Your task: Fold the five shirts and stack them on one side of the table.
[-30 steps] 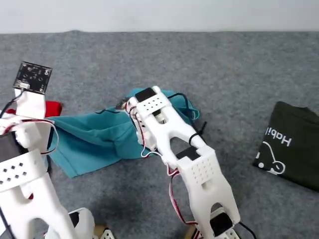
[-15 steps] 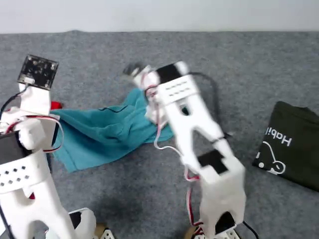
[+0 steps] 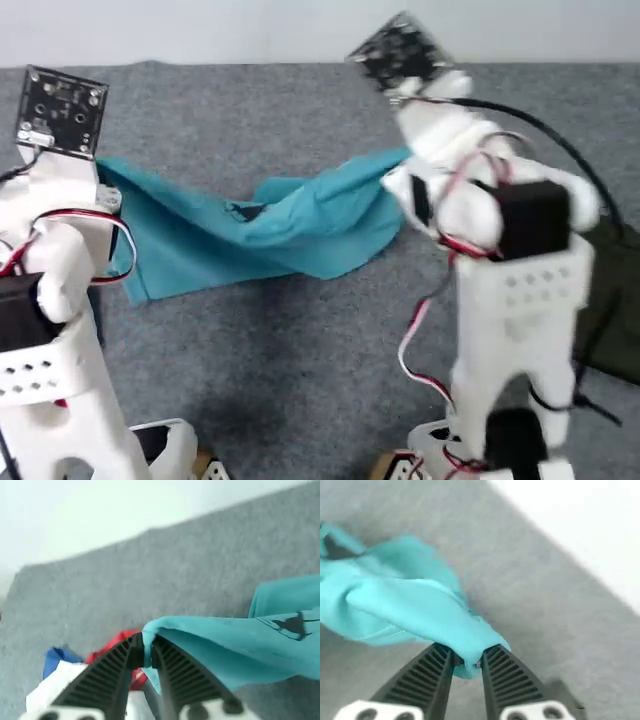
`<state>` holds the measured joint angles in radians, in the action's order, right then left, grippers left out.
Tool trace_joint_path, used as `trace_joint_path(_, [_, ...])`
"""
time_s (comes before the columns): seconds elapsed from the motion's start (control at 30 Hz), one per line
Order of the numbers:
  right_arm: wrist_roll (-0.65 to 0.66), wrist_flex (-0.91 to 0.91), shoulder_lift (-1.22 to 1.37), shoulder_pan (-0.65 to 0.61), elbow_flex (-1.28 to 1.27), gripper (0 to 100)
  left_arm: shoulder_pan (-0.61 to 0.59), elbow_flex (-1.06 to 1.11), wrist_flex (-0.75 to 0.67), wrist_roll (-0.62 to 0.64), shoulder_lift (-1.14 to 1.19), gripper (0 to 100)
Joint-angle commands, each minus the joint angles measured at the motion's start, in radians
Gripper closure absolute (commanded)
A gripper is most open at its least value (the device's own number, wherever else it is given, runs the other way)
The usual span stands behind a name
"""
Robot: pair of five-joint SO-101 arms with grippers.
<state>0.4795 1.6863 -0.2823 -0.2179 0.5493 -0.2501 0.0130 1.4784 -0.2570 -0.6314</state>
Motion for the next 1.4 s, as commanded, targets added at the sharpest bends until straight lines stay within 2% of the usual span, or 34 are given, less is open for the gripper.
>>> trace_joint_path(0.0, [0.011, -0.077, -0.096, 0.053, 0.058, 98.7, 0.014, -0.036, -0.049, -0.003, -0.012, 99])
trace_joint_path(0.17, [0.011, -0.194, -0.153, 0.105, 0.058, 98.8, 0.038, -0.031, -0.043, -0.167, -0.012, 99])
trace_joint_path(0.3, [0.011, -0.269, -0.174, 0.153, 0.058, 98.8, 0.035, -0.035, -0.02, -0.23, -0.012, 99])
trace_joint_path(0.43, [0.008, -0.302, -0.176, 0.194, 0.103, 98.8, 0.032, -0.064, -0.017, -0.23, -0.023, 99])
trace_joint_path(0.8, [0.035, -0.262, -0.174, 0.3, 0.35, 98.8, 0.037, -0.358, -0.038, -0.226, -0.015, 99])
trace_joint_path(1.13, [0.071, -0.255, -0.213, 0.331, 0.416, 98.8, 0.029, -0.375, -0.176, -0.227, -0.026, 99])
trace_joint_path(1.37, [0.153, -0.251, -0.317, 0.331, 0.414, 98.8, 0.029, -0.556, -0.132, -0.229, -0.026, 99])
